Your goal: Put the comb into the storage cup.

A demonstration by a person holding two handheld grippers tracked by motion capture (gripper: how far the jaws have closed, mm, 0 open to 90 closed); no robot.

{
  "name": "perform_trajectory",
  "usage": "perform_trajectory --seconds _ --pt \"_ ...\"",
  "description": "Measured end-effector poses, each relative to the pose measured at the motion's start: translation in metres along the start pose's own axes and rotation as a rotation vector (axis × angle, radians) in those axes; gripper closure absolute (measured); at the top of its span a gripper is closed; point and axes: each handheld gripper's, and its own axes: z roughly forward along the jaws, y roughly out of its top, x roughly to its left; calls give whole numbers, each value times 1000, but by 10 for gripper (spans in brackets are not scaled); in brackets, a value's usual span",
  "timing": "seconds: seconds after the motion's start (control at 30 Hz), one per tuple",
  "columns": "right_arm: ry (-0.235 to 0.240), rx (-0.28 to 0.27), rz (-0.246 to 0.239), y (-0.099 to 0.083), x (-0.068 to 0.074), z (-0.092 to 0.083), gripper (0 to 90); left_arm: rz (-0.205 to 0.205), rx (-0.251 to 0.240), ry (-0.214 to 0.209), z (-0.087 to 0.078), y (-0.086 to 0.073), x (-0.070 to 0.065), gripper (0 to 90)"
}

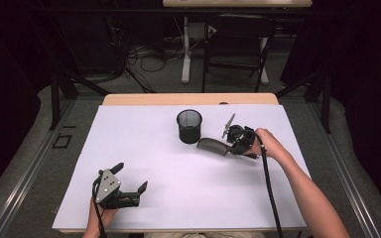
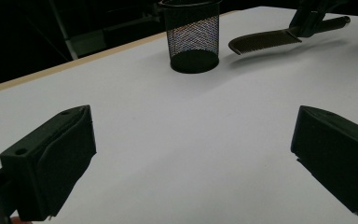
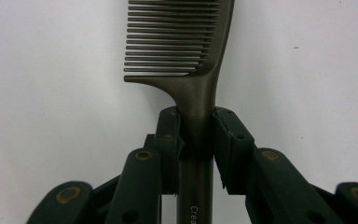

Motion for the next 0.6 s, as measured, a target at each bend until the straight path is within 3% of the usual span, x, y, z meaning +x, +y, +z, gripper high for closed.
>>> perform_trajectory --seconds 0.07,0.1,0.23,0.33,0.6 --pt "-5 -18 11 -2 1 -1 730 1 1 0 0 0 0 0" --pt "3 16 9 -2 1 -5 730 -1 2 0 0 0 0 0" --pt "-8 -62 22 -6 2 -9 730 -1 0 -1 0 0 0 0" --pt "-8 -65 23 -8 3 -14 730 1 0 0 0 0 0 0" --pt "-7 -140 45 -16 7 -22 729 -1 3 1 1 0 0 0"
